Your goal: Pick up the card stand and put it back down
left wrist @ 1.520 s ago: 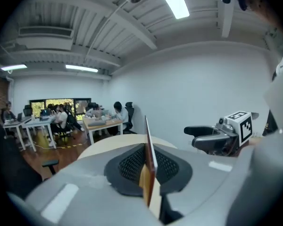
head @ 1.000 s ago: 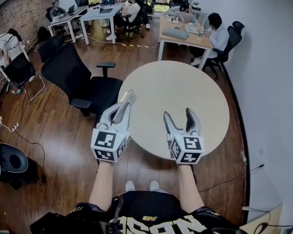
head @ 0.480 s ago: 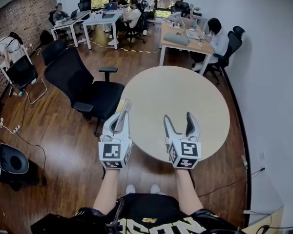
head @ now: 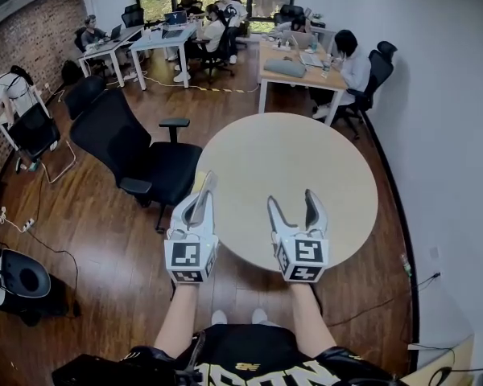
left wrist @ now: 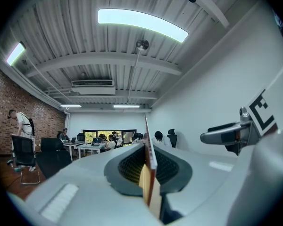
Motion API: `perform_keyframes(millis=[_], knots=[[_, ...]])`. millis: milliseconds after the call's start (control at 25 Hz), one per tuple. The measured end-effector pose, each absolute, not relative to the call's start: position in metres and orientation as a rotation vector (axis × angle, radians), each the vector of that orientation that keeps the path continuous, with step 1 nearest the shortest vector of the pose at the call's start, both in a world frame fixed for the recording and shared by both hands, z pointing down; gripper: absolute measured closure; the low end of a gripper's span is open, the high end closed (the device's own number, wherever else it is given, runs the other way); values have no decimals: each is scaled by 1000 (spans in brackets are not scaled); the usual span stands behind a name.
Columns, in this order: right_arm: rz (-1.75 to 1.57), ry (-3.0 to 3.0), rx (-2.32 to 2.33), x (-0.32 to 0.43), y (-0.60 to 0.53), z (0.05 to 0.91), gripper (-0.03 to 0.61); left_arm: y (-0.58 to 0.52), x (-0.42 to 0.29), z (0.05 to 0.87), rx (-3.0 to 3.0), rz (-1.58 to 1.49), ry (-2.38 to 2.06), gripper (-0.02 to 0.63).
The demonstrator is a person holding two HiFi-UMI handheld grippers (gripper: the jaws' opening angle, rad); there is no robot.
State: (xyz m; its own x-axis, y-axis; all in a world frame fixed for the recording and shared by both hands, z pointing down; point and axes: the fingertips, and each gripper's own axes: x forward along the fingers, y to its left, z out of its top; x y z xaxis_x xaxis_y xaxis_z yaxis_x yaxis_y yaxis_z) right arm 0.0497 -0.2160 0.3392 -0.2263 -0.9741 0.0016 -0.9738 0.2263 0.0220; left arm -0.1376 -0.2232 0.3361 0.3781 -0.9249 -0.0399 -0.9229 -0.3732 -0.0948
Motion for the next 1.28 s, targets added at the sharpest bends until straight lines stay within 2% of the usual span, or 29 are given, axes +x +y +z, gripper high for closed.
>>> perform_keyframes(millis=[1280], knots=[[-27, -2434, 1958, 59, -235, 344, 216, -242, -123, 339, -2562, -24, 1631, 597]])
